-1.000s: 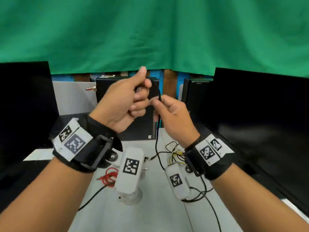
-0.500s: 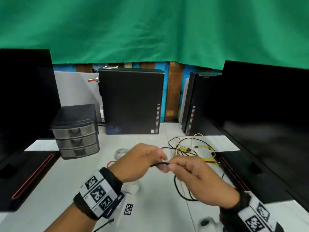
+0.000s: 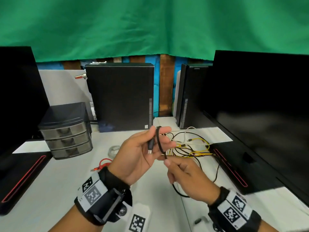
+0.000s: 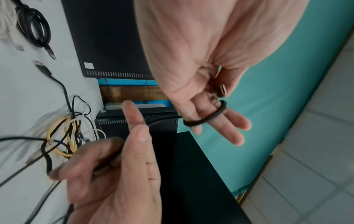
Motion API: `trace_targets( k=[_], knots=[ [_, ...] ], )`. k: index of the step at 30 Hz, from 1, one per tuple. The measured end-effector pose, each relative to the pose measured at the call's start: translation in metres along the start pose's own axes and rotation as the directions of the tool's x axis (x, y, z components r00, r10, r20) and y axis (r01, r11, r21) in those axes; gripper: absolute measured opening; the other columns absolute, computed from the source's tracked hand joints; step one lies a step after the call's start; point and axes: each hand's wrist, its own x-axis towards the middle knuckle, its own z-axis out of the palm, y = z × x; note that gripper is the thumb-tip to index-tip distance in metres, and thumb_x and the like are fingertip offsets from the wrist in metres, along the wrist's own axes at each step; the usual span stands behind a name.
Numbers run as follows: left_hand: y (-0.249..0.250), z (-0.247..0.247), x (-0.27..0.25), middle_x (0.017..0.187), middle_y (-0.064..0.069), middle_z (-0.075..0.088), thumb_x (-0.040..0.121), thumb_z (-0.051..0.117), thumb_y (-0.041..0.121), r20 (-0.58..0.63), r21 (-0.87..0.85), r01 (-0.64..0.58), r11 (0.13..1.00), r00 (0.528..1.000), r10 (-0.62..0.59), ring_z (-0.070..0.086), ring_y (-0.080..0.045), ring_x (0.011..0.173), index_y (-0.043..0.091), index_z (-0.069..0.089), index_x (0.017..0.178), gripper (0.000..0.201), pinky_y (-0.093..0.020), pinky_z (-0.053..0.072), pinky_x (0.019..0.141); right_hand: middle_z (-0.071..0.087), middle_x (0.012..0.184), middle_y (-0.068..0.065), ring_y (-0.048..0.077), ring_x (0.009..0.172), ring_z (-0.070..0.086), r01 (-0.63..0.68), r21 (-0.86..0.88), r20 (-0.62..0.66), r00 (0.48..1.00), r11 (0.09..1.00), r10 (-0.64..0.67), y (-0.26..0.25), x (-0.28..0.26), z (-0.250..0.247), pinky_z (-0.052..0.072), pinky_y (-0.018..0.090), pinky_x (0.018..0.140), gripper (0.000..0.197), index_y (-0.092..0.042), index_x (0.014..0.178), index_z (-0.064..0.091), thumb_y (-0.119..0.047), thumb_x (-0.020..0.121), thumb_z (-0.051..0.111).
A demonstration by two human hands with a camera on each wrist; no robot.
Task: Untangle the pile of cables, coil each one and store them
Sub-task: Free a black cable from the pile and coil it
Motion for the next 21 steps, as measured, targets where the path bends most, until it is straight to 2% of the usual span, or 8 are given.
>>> trace_targets(
  k=[2, 5, 8, 10, 12, 15, 18, 21],
  knots=[
    [-0.002, -0.004, 0.003, 0.085, -0.016, 0.074, 0.099, 0.042, 0.023, -0.069, -0.006, -0.058, 0.998, 0.996, 0.058, 0.075, -0.029, 0.090, -0.002, 0.071, 0.108, 0.039, -0.032, 0.060, 0.082, 0.055, 0.061, -0.005, 0.007, 0.061, 0.048, -0.018, -0.057, 0.076, 0.997, 0.998, 0.022, 0.000, -0.003, 0.001, 0.043, 0.024, 0.066, 0.029, -0.037, 0.124, 0.067, -0.029, 0.107, 0.046],
    [-0.004, -0.015, 0.008, 0.104, -0.018, 0.075, 0.106, 0.035, 0.022, -0.177, 0.043, -0.161, 0.986, 0.970, 0.166, 0.072, -0.028, 0.105, -0.001, 0.063, 0.117, 0.038, -0.037, 0.049, 0.101, 0.052, 0.063, -0.002, 0.003, 0.059, 0.047, 0.014, -0.110, 0.154, 0.988, 0.994, 0.004, -0.007, -0.008, 0.001, 0.043, 0.018, 0.065, 0.031, -0.035, 0.132, 0.062, -0.029, 0.107, 0.045],
    [-0.009, -0.024, 0.011, 0.113, -0.009, 0.075, 0.108, 0.033, 0.024, -0.208, 0.324, -0.205, 0.923, 0.937, 0.281, 0.068, -0.018, 0.114, 0.015, 0.066, 0.119, 0.036, -0.034, 0.041, 0.108, 0.050, 0.065, -0.004, 0.007, 0.062, 0.047, 0.076, -0.210, 0.224, 0.974, 0.975, -0.028, -0.010, -0.012, 0.001, 0.044, 0.021, 0.067, 0.030, -0.036, 0.130, 0.064, -0.034, 0.105, 0.048],
    [-0.011, -0.031, 0.014, 0.121, 0.004, 0.070, 0.108, 0.036, 0.026, -0.164, 0.619, -0.218, 0.755, 0.904, 0.396, 0.063, -0.005, 0.116, 0.030, 0.075, 0.105, 0.039, -0.021, 0.041, 0.103, 0.054, 0.065, -0.005, 0.009, 0.061, 0.048, 0.111, -0.276, 0.274, 0.961, 0.955, -0.033, -0.009, -0.016, 0.004, 0.045, 0.024, 0.067, 0.023, -0.033, 0.120, 0.067, -0.035, 0.102, 0.053],
    [-0.010, -0.037, 0.016, 0.120, 0.015, 0.063, 0.106, 0.040, 0.028, -0.045, 0.860, -0.199, 0.469, 0.888, 0.458, 0.057, 0.005, 0.108, 0.031, 0.076, 0.100, 0.036, -0.005, 0.039, 0.091, 0.056, 0.066, -0.001, 0.015, 0.062, 0.050, 0.137, -0.315, 0.258, 0.965, 0.939, -0.055, -0.012, -0.016, 0.006, 0.046, 0.031, 0.067, 0.014, -0.027, 0.101, 0.067, -0.034, 0.100, 0.055],
    [-0.009, -0.045, 0.020, 0.118, 0.023, 0.059, 0.107, 0.040, 0.029, 0.099, 0.983, -0.145, 0.116, 0.937, 0.335, 0.054, 0.010, 0.105, 0.023, 0.071, 0.103, 0.032, -0.007, 0.039, 0.087, 0.059, 0.070, -0.007, 0.009, 0.068, 0.053, 0.170, -0.378, 0.098, 0.985, 0.910, -0.143, -0.020, 0.003, -0.013, 0.048, 0.037, 0.070, 0.023, -0.018, 0.087, 0.067, -0.033, 0.100, 0.054],
    [-0.010, -0.042, 0.021, 0.093, 0.018, 0.067, 0.107, 0.037, 0.029, 0.174, 0.984, -0.180, 0.015, 0.967, 0.187, 0.057, 0.011, 0.088, 0.023, 0.064, 0.094, 0.031, -0.006, 0.037, 0.073, 0.064, 0.081, -0.006, 0.010, 0.077, 0.058, 0.184, -0.495, -0.046, 0.971, 0.849, -0.237, -0.039, 0.037, -0.046, 0.051, 0.035, 0.074, 0.020, -0.020, 0.098, 0.076, -0.030, 0.099, 0.059],
    [-0.006, -0.035, 0.025, 0.083, 0.004, 0.067, 0.107, 0.035, 0.033, 0.223, 0.971, -0.231, 0.058, 0.968, 0.118, 0.060, -0.001, 0.085, 0.026, 0.061, 0.096, 0.028, -0.010, 0.044, 0.074, 0.061, 0.084, -0.008, 0.012, 0.081, 0.060, 0.156, -0.537, -0.045, 0.976, 0.829, -0.213, -0.056, 0.062, -0.067, 0.053, 0.037, 0.076, 0.015, -0.030, 0.101, 0.078, -0.035, 0.096, 0.064]
  ],
)
